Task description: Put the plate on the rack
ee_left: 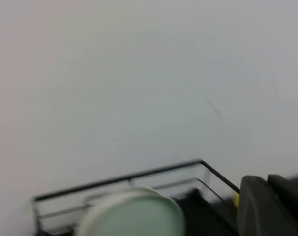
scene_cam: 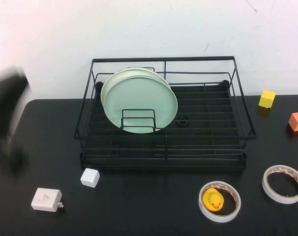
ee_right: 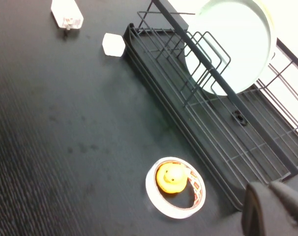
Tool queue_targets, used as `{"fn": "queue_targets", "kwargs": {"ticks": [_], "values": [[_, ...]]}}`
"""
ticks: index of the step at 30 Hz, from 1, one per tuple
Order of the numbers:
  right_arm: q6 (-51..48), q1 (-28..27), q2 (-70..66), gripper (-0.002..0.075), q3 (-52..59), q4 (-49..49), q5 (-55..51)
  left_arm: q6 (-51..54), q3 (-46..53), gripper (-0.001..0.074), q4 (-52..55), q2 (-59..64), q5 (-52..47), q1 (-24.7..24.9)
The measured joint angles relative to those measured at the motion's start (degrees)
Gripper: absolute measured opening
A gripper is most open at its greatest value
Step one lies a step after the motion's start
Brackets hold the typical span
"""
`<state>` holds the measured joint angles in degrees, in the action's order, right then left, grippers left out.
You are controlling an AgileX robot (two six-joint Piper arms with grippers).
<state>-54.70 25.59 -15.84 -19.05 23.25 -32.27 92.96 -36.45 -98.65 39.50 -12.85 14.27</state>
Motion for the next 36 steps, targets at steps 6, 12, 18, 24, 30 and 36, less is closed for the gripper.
{"fn": "queue_targets", "kwargs": {"ticks": [6,12,18,24,30,36], "values": [[0.00,0.00,0.00,0.0000,0.00,0.03,0.10,-0.24,12.27,0.0000,0.34,-9.35,-6.01,0.00],[0.24,0.00,0.00,0.0000,0.00,0.80,-0.02,0.54,19.64,0.0000,0.56,-12.46,0.29,0.00],[0.35,0.00,0.00,0.0000,0.00,1.55,-0.29,0.75,20.49,0.0000,0.44,-12.49,4.13,0.00],[0.44,0.00,0.00,0.0000,0.00,2.62,-0.29,1.00,20.49,0.0000,0.34,-12.49,4.24,0.00],[0.44,0.00,0.00,-0.0001,0.00,2.89,-0.29,0.11,20.49,0.0000,0.34,-12.49,4.24,0.00],[0.85,0.00,0.00,-0.0001,0.00,3.09,-0.29,0.10,20.49,0.0000,0.34,-12.49,4.12,0.00]]}}
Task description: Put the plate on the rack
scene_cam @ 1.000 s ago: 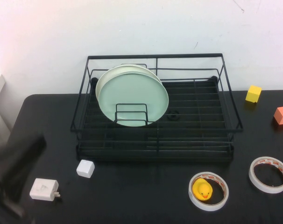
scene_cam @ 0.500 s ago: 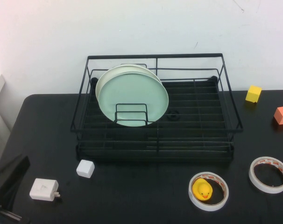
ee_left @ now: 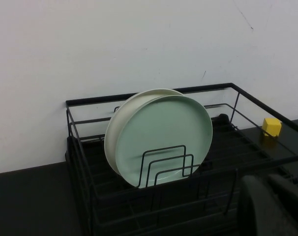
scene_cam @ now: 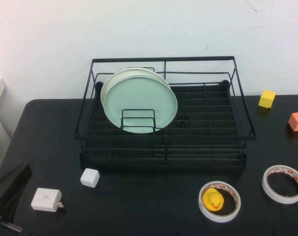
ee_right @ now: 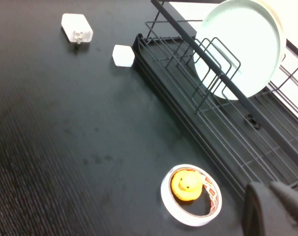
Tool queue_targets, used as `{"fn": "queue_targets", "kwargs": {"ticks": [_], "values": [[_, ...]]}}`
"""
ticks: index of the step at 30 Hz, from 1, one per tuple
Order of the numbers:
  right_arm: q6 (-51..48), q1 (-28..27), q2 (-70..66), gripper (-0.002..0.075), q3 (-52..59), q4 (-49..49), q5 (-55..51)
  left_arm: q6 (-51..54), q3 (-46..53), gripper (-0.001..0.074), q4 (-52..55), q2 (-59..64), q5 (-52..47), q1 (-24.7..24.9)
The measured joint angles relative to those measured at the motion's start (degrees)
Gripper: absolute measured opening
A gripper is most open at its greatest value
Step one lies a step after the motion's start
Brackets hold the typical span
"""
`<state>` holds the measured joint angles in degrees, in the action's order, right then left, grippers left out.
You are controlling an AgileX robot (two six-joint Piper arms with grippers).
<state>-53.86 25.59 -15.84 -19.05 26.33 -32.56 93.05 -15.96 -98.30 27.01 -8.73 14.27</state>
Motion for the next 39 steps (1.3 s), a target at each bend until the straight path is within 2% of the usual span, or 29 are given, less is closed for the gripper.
{"fn": "queue_targets", "kwargs": {"ticks": [7,17,27,30,35,37,39], "values": [[0.13,0.00,0.00,-0.0001,0.00,0.22,0.00,-0.09,1.41,0.0000,0.00,-7.13,1.34,-0.73],[0.13,0.00,0.00,-0.0001,0.00,0.47,0.00,1.26,8.23,0.0000,-0.62,-26.07,8.01,-6.86],[0.13,0.00,0.00,-0.0001,0.00,0.59,0.00,-1.36,11.99,-0.0001,0.37,-27.68,9.28,-7.00],[0.13,0.00,0.00,-0.0001,0.00,0.59,0.00,-15.50,11.99,-0.0001,13.92,-27.79,8.19,-7.00],[0.13,0.00,0.00,-0.0001,0.00,0.59,0.00,-62.09,11.99,-0.0001,58.90,-27.79,3.74,-7.00],[0.13,0.00,0.00,-0.0001,0.00,0.59,0.00,-80.22,11.99,-0.0001,73.01,-27.79,0.33,-7.00],[0.13,0.00,0.00,-0.0001,0.00,0.59,0.00,-92.37,11.99,-0.0001,82.88,-27.79,-4.51,-7.00]]}}
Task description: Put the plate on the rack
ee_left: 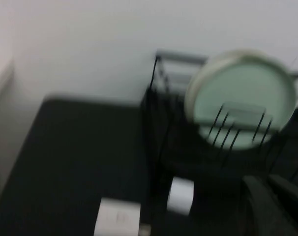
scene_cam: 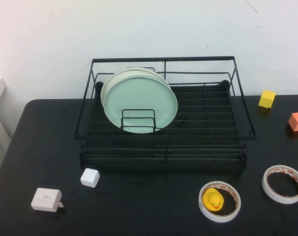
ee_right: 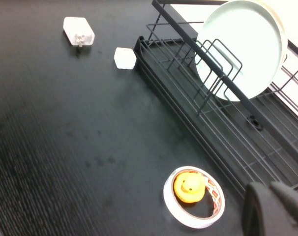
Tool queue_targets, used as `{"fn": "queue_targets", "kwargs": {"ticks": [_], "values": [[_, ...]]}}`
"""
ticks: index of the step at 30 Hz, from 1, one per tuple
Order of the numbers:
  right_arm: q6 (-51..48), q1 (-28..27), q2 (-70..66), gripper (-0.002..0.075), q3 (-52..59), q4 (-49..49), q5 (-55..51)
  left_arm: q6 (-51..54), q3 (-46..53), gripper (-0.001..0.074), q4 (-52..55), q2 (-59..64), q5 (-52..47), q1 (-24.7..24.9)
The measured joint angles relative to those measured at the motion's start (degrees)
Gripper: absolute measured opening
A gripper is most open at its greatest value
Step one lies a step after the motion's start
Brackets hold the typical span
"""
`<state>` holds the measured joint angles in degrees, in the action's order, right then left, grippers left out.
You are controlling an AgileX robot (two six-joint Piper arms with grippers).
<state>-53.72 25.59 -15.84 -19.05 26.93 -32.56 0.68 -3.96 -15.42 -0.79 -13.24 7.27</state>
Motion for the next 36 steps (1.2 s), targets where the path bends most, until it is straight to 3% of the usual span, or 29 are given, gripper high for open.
{"fn": "queue_targets", "kwargs": {"ticks": [4,8,36], "values": [[0.00,0.00,0.00,-0.0001,0.00,0.00,0.00,-12.82,2.23,-0.0001,9.64,0.00,-6.36,0.00],[0.00,0.00,0.00,-0.0001,0.00,0.00,0.00,-15.69,5.12,-0.0001,11.61,0.00,-1.45,0.00],[0.00,0.00,0.00,-0.0002,0.00,0.09,0.00,-5.80,5.02,-0.0001,12.73,0.00,-4.63,0.00]]}}
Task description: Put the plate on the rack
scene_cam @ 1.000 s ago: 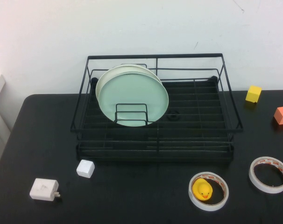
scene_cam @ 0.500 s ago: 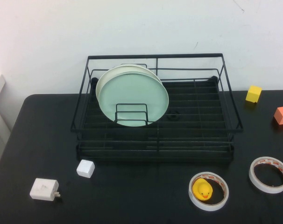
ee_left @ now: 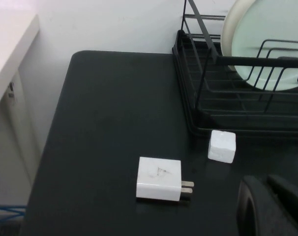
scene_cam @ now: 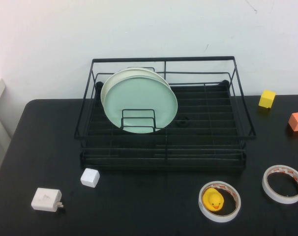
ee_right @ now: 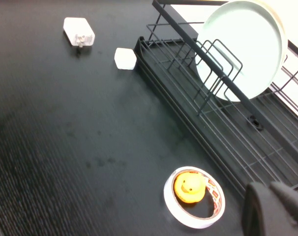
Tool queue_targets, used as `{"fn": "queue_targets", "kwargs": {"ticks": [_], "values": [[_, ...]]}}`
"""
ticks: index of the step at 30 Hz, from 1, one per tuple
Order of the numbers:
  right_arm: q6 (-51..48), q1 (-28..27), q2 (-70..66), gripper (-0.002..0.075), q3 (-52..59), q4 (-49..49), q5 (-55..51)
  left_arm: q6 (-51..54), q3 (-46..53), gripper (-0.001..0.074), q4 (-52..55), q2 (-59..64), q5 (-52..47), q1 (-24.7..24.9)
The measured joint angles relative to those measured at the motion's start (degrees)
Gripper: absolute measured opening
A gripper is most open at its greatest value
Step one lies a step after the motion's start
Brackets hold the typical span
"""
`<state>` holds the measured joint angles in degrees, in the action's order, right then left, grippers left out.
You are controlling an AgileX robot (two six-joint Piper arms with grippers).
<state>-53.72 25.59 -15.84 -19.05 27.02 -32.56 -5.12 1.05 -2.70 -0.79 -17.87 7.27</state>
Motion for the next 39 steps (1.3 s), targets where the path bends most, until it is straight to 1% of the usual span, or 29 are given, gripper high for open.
{"fn": "queue_targets", "kwargs": {"ticks": [24,27,30,36,39], "values": [[-0.11,-0.36,1.51,-0.0002,0.00,-0.09,-0.10,1.38,0.00,-0.0001,0.00,0.00,-0.04,0.00],[-0.11,-3.36,4.17,-0.0002,0.00,-0.17,-0.25,1.27,0.00,-0.0001,0.00,0.00,-0.13,0.00],[-0.63,-8.02,7.45,-0.0002,0.82,-0.17,0.05,1.04,0.00,-0.0001,0.00,0.00,-0.13,0.00],[-0.76,-20.94,14.70,-0.0002,4.68,-0.48,0.69,0.96,0.00,-0.0001,0.00,0.00,-0.13,0.00],[-0.36,-25.79,16.39,-0.0002,6.81,0.63,0.56,0.96,0.00,-0.0001,0.00,0.00,-0.13,0.00]]}}
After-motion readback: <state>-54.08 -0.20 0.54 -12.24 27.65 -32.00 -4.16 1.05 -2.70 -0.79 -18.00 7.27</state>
